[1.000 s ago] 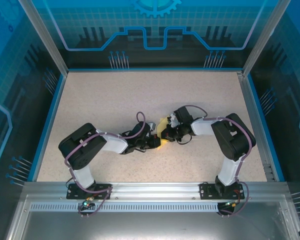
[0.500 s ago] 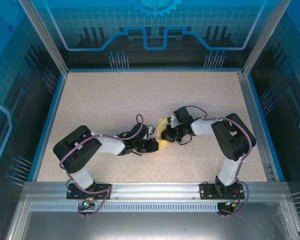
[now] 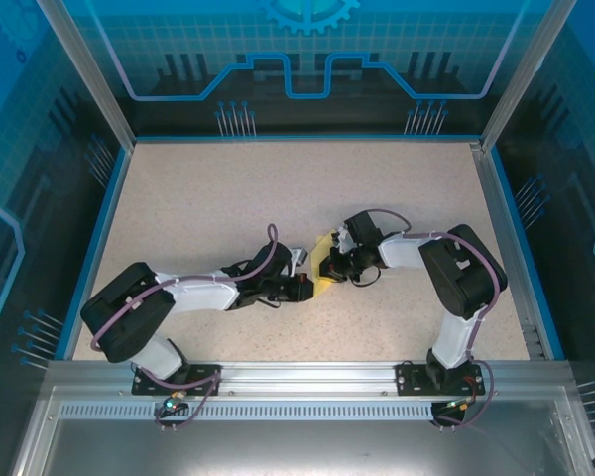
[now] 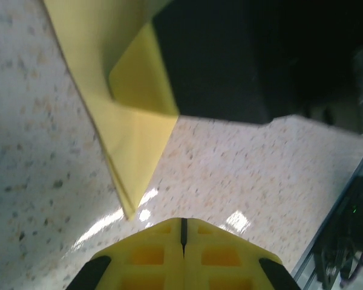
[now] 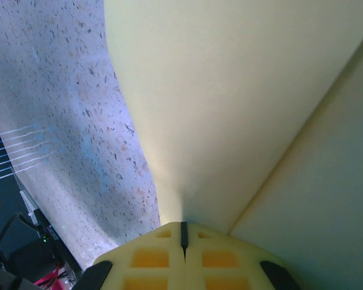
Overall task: Fold a paper plane with a square sheet of paper (pick it up from the middle)
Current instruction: Fourth fold the wing at the center of the table.
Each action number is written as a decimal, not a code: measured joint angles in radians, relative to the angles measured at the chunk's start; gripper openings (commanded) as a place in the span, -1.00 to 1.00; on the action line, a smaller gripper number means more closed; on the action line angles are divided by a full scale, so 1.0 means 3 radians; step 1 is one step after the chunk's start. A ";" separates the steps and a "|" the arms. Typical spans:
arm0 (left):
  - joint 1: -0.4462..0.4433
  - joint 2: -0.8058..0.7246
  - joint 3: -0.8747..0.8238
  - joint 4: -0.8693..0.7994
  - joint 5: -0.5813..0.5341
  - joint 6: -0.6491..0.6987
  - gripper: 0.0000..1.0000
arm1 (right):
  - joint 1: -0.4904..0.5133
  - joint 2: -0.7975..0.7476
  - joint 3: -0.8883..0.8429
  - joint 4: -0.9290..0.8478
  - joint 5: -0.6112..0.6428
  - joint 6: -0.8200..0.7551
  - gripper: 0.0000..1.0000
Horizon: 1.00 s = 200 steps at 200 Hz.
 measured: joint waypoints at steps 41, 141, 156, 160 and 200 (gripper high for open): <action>0.0000 0.0361 0.0039 0.0266 -0.0078 -0.0134 -1.00 | 0.0000 0.0000 0.0003 -0.0001 -0.0008 0.0010 -1.00; 0.0000 0.0520 0.0056 0.0533 -0.0267 -0.0201 -1.00 | 0.0000 0.0001 0.0001 0.0004 -0.0013 0.0010 -1.00; 0.0000 0.0532 0.0058 0.0535 -0.0263 -0.0202 -1.00 | 0.0000 0.0001 0.0001 0.0006 -0.0017 0.0010 -1.00; 0.0000 0.0547 0.0064 0.0537 -0.0259 -0.0202 -1.00 | 0.0000 0.0001 0.0001 0.0008 -0.0022 0.0010 -1.00; 0.0001 0.0635 0.0079 0.0540 -0.0238 -0.0229 -1.00 | -0.0006 0.0001 0.0001 0.0009 -0.0038 0.0008 -1.00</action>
